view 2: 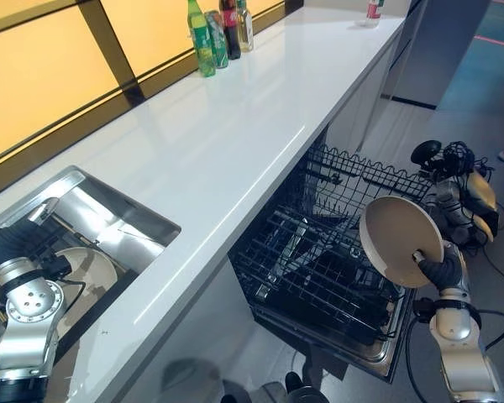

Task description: Pick up plates and place into dishwasher.

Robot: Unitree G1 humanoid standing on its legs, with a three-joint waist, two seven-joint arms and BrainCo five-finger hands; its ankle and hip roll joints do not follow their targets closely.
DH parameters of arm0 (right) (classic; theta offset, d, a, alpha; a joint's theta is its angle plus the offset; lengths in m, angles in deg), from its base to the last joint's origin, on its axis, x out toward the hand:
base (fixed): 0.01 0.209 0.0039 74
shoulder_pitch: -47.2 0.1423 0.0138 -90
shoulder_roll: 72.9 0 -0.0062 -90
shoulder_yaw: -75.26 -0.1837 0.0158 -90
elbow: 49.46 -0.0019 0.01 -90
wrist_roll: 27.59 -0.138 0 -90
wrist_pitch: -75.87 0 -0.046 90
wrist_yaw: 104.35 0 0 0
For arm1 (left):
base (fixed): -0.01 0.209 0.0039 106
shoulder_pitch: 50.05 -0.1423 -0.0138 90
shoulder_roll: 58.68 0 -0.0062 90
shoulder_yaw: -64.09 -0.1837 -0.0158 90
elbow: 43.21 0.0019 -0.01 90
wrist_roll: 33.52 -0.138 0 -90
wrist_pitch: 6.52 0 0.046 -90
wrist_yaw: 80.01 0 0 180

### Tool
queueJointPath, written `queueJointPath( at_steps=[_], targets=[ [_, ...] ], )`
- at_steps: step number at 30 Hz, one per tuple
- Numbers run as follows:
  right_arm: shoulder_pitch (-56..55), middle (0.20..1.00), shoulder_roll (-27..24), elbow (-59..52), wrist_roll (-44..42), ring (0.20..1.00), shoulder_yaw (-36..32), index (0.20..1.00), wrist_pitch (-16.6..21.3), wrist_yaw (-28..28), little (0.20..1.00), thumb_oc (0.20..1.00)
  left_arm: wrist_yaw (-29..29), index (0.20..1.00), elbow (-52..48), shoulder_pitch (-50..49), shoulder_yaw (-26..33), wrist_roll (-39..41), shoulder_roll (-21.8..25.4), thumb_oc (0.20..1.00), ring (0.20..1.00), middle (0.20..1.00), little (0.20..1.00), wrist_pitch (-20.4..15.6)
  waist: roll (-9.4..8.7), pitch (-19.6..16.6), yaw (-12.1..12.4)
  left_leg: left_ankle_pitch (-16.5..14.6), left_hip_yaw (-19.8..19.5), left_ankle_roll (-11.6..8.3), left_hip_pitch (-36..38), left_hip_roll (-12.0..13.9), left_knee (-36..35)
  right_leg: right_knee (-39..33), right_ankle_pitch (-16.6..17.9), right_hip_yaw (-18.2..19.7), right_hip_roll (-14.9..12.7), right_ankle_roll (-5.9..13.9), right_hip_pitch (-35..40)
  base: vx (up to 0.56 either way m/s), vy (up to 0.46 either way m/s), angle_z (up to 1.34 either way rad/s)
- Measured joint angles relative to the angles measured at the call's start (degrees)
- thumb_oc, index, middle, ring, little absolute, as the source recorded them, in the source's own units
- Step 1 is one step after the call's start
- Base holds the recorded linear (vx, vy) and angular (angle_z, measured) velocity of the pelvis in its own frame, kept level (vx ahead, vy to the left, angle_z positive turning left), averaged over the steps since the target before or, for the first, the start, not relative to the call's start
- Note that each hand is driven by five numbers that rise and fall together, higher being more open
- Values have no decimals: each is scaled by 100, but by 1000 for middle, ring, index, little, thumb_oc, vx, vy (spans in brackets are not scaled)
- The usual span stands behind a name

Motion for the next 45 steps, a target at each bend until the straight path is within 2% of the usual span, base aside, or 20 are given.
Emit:
queueJointPath(
  at_steps=[7, 11, 18, 25, 37, 41, 45],
  targets=[
    [552, 200, -257, 367, 225, 200, 431, 200, 54, 208, 200, 200, -181, 1000, 13, 153, -12, 0, 276, 1000, 1000, 1000, 1000, 27, 85, 288, 181, 102, -186, -48, -271, 34, 1, 5, 67, -159, 39, -80, -194, -58, -71, 12],
    [790, 200, -397, 662, 424, 200, 800, 200, 196, 459, 200, 200, -288, 1000, 42, 367, -61, 1, 414, 1000, 1000, 1000, 1000, 27, 85, 467, 375, 165, -314, -72, -448, 49, 2, 6, 95, -286, 51, -110, -318, -73, -53, 14],
    [1219, 200, -564, 758, 598, 200, 1305, 200, 548, 1286, 200, 200, -342, 1000, 181, 566, -170, 4, 667, 1000, 1000, 1000, 1000, 21, -21, 704, 482, 208, -419, -101, -569, 76, 3, 6, 107, -408, 76, -126, -395, -28, -56, 8],
    [1343, 200, -721, 870, 619, 200, 1365, 200, 643, 1747, 200, 200, -320, 1000, 226, 701, -164, 9, 992, 1000, 1000, 1000, 1000, -6, -195, 814, 492, 209, -434, -103, -543, 77, 2, 6, 108, -437, 76, -127, -358, 7, -26, 1],
    [1148, 200, -723, 853, 1090, 200, 1571, 200, 613, 2557, 200, 200, -227, 1000, 241, 698, -164, 8, 1004, 1000, 1000, 1000, 1000, -37, -235, 833, 465, 212, -424, -104, -444, 79, 1, 6, 121, -431, 78, -140, -261, 5, 4, 0],
    [1129, 200, -655, 742, 1531, 200, 1834, 200, 396, 2764, 200, 200, -234, 1000, 240, 683, -164, 4, 985, 1000, 1000, 1000, 1000, -89, -234, 832, 456, 214, -417, -105, -444, 83, 2, 6, 129, -424, 82, -149, -265, -10, 46, -1],
    [1137, 200, -389, 832, 1957, 200, 2115, 200, 59, 2684, 200, 200, -285, 1000, 239, 680, -167, 1, 957, 1000, 1000, 1000, 1000, -133, -233, 830, 451, 214, -415, -106, -443, 83, 2, 6, 129, -421, 83, -149, -266, -18, 49, -1]
  ],
)
